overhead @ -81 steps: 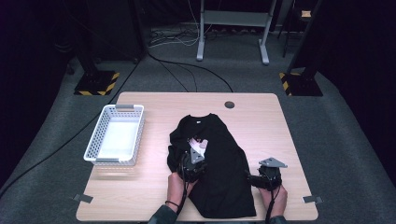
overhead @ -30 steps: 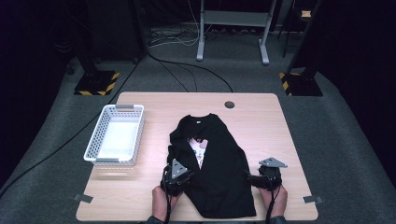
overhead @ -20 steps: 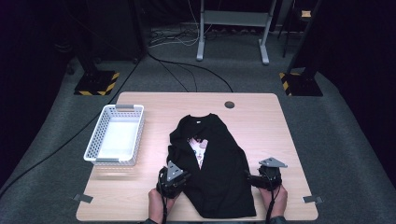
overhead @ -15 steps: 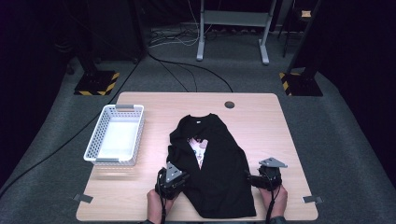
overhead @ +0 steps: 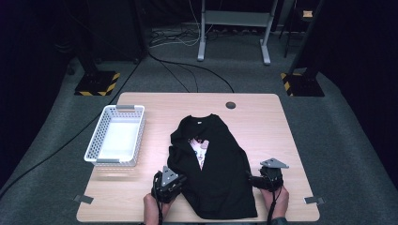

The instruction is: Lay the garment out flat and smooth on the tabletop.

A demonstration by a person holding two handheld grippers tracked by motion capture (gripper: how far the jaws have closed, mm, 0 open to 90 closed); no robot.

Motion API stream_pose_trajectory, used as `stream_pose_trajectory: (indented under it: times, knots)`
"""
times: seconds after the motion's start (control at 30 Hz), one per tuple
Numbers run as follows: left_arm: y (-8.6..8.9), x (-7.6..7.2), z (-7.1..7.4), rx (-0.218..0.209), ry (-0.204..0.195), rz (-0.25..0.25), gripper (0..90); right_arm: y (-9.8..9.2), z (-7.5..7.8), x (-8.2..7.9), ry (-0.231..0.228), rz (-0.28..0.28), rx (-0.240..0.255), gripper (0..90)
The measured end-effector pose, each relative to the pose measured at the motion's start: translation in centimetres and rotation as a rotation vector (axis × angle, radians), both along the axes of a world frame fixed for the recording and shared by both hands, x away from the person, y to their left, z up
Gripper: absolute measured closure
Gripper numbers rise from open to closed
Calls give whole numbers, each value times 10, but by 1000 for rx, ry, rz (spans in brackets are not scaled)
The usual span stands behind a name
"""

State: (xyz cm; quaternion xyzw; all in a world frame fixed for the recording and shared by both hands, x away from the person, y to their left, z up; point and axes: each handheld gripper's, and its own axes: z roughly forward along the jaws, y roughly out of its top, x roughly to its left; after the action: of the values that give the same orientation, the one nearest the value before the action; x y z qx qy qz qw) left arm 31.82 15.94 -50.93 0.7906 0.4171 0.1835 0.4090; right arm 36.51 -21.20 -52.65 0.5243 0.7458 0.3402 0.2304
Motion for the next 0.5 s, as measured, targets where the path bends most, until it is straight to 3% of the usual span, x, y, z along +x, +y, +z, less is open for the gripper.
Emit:
stream_pose_trajectory:
  times: [0.1, 0.33, 0.5]
  knots:
    - [6, -2, 0, -14, -3, 4, 793, 0, 0, 0, 0, 0, 0, 179]
    - [16, -9, -3, 2, 4, 27, 793, 0, 0, 0, 0, 0, 0, 179]
    - [24, -16, -4, -21, 4, 46, 793, 0, 0, 0, 0, -1, -1, 179]
